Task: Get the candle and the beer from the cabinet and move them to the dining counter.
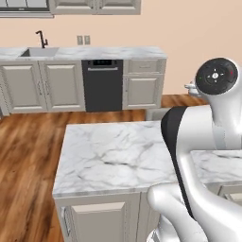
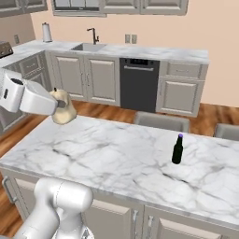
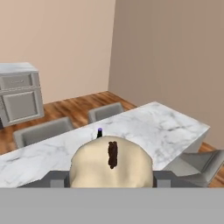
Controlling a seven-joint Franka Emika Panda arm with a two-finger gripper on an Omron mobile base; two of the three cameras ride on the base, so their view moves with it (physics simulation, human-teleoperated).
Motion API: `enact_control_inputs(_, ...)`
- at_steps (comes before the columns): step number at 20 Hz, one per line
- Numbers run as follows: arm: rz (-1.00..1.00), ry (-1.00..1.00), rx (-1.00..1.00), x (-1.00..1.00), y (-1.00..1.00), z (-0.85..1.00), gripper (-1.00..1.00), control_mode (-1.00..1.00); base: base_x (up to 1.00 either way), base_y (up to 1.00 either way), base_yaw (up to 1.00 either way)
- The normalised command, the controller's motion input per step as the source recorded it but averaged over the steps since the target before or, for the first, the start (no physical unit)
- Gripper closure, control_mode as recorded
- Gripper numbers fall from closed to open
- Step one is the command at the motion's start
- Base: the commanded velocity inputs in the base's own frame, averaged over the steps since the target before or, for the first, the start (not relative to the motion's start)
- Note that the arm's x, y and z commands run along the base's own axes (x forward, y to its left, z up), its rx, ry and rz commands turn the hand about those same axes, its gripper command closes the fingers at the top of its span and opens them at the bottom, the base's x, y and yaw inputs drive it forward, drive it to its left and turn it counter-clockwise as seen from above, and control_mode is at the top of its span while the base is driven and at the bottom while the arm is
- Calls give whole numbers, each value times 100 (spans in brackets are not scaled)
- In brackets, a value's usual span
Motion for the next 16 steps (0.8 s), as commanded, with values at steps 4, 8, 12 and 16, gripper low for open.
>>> enact_control_inputs(4, 0, 0, 0, 0, 0, 0, 100, 100, 26, 0, -1)
enact_control_inputs(8, 0, 0, 0, 0, 0, 0, 100, 100, 1, 0, 0)
enact_control_inputs(12, 0, 0, 0, 12, -14, -17, 100, -100, 3, -8, 0)
enact_control_inputs(16, 0, 0, 0, 65, -33, -46, 100, -100, 0, 0, 0)
